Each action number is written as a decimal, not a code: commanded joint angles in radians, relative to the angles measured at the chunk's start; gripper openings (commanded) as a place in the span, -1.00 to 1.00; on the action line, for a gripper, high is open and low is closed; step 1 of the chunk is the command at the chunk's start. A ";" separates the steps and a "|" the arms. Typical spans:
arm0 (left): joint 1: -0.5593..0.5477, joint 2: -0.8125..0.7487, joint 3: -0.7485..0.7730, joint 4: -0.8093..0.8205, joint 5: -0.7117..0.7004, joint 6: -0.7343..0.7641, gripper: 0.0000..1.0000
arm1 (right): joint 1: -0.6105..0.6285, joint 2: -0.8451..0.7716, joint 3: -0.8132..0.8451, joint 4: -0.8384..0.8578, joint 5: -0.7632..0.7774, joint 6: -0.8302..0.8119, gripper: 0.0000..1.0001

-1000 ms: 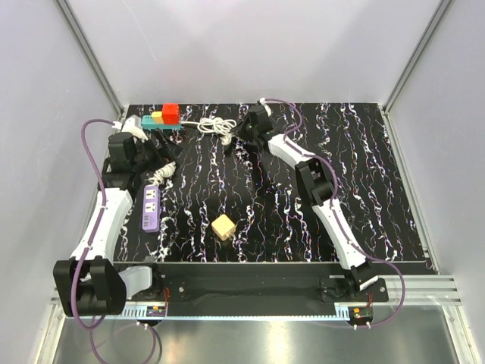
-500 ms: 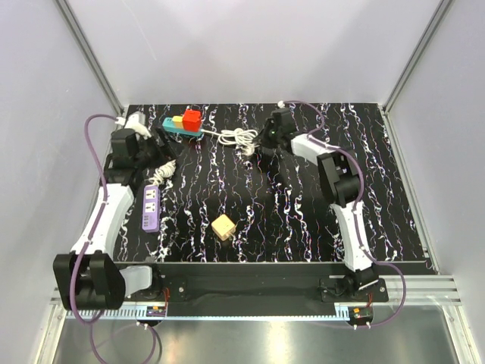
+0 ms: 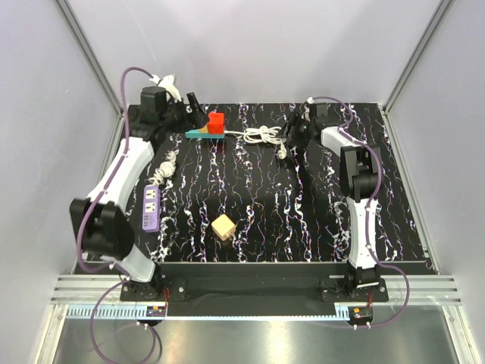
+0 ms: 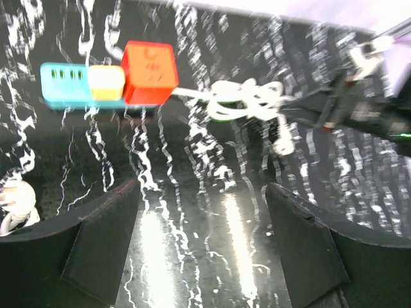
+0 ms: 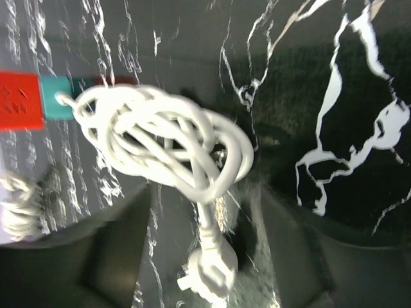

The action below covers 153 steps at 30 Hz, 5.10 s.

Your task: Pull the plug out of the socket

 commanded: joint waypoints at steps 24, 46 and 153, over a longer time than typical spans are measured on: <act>0.279 0.661 0.294 0.392 0.344 -0.390 0.33 | 0.211 0.353 0.882 0.015 0.046 0.024 0.99; 0.300 0.892 0.354 0.593 0.279 -0.514 0.63 | 0.312 0.418 0.907 0.051 0.238 -0.012 0.99; 0.087 0.705 0.064 0.552 0.165 -0.401 -0.78 | 0.358 0.472 0.930 0.067 0.252 -0.464 0.42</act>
